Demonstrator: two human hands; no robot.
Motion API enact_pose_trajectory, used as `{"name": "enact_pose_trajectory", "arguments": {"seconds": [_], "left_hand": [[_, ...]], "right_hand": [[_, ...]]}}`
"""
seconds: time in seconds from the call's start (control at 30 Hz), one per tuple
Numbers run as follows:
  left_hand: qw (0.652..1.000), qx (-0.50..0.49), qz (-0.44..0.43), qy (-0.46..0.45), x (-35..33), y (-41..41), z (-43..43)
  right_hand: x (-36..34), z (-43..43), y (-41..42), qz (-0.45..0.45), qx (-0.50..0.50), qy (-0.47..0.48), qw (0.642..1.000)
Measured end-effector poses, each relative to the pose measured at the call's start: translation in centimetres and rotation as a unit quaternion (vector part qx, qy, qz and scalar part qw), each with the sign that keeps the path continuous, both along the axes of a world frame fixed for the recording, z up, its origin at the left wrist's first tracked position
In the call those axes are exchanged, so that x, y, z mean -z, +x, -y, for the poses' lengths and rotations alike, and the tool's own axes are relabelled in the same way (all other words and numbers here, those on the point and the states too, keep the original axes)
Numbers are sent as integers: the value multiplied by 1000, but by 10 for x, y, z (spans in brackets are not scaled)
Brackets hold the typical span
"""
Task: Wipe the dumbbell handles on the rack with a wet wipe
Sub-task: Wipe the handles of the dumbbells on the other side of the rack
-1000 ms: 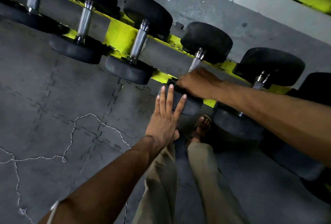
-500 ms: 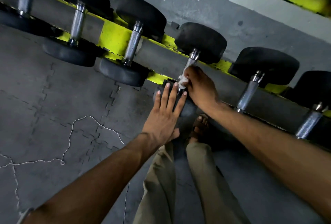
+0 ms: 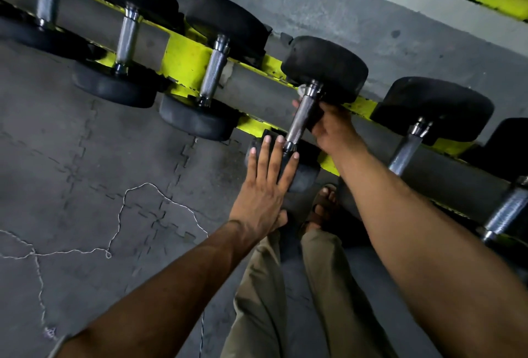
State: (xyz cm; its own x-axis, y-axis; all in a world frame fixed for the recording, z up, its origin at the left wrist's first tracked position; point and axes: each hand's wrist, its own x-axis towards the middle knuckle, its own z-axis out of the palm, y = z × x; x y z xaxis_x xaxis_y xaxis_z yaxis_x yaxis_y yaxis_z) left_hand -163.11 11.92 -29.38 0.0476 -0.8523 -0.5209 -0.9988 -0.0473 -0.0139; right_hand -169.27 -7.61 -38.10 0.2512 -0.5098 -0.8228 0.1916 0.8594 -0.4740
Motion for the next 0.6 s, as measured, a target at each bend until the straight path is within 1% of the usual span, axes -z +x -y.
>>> {"name": "enact_pose_trajectory", "arguments": {"seconds": [0.03, 0.1, 0.17, 0.2, 0.27, 0.33, 0.4, 0.43, 0.47, 0.5, 0.53, 0.57, 0.6], "left_hand": [[1000, 1, 1, -2, 1, 1, 0], [1000, 1, 0, -6, 2, 2, 0], [1000, -1, -6, -7, 3, 1, 0], [1000, -2, -6, -7, 2, 0, 0], [1000, 1, 0, -5, 2, -2, 0], [1000, 3, 7, -8, 1, 0, 0], [1000, 4, 5, -17, 3, 2, -1], [1000, 3, 2, -21, 4, 2, -1], [1000, 3, -1, -25, 4, 2, -1], [1000, 3, -1, -27, 5, 3, -2], [1000, 2, 0, -26, 4, 3, -2], [1000, 4, 2, -24, 4, 4, -2], [1000, 7, 3, -21, 3, 4, -1]], "right_hand": [[0, 6, 3, 40, -8, 30, 999], [-1, 13, 7, 90, 2, 73, 993], [0, 12, 9, 100, 36, 100, 989], [-2, 9, 9, 91, 50, 102, 989], [-6, -3, 9, 44, 73, 76, 993], [-7, -15, 8, -36, 82, 22, 996], [-8, -22, 4, -118, 75, -84, 987], [-8, -25, 1, -169, 52, -158, 971], [-7, -27, -2, -236, 11, -242, 941], [-9, -31, -5, -299, -43, -324, 897], [-10, -35, -6, -343, -95, -399, 845], [-12, -38, -8, -371, -145, -459, 794], [-13, -38, -11, -392, -194, -500, 748]]}}
